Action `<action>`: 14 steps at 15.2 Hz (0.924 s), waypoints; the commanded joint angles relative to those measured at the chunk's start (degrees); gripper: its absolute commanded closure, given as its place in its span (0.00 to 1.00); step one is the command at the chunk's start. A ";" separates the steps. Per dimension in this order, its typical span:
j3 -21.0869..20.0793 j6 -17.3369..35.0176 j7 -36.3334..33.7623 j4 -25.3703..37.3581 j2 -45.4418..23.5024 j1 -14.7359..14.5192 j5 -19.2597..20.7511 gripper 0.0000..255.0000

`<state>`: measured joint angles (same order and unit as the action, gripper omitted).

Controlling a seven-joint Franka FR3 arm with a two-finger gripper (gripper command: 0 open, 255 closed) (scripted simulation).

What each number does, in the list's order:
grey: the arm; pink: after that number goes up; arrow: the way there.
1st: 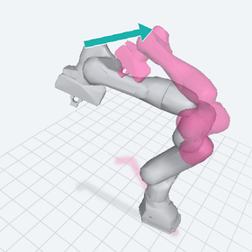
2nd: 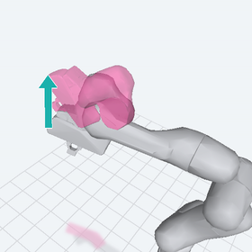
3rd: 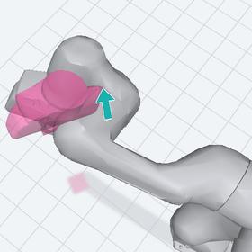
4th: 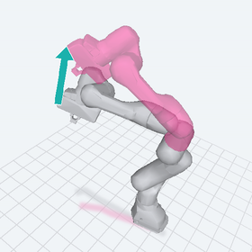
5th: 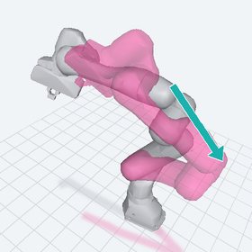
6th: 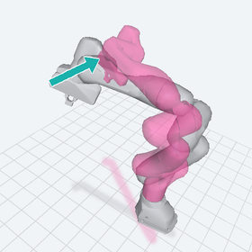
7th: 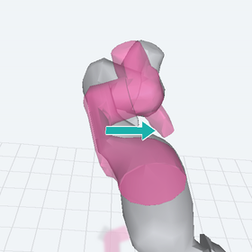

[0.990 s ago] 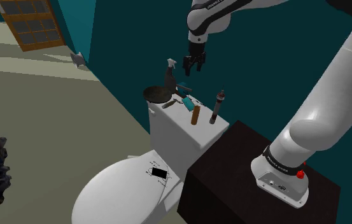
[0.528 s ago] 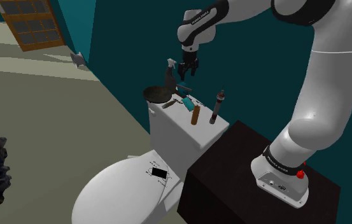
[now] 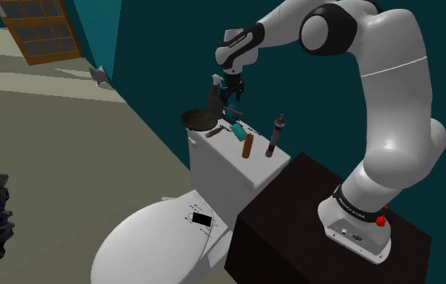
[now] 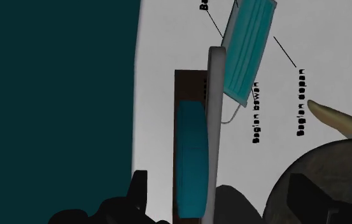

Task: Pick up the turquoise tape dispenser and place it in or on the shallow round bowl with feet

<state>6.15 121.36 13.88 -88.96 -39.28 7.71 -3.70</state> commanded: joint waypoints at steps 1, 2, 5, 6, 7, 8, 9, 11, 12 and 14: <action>0.09 0.36 0.16 1.87 -2.50 0.45 -0.08 0.00; 0.04 0.94 0.18 1.66 -2.86 0.48 -0.11 0.00; -0.09 2.63 0.23 1.12 -4.01 0.57 -0.20 0.00; -0.13 3.18 0.25 0.96 -4.40 0.60 -0.23 0.00; -0.18 3.73 0.27 0.83 -4.81 0.63 -0.26 0.00; -0.21 4.04 0.28 0.75 -5.05 0.65 -0.28 0.00; -0.22 4.04 0.27 0.74 -5.04 0.66 -0.27 0.00; -0.23 4.04 0.27 0.76 -5.05 0.67 -0.26 0.00; -0.24 4.04 0.26 0.76 -5.05 0.68 -0.25 0.00; -0.25 4.04 0.26 0.76 -5.05 0.69 -0.24 0.00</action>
<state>5.71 125.58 13.98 -88.01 -43.64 8.04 -3.95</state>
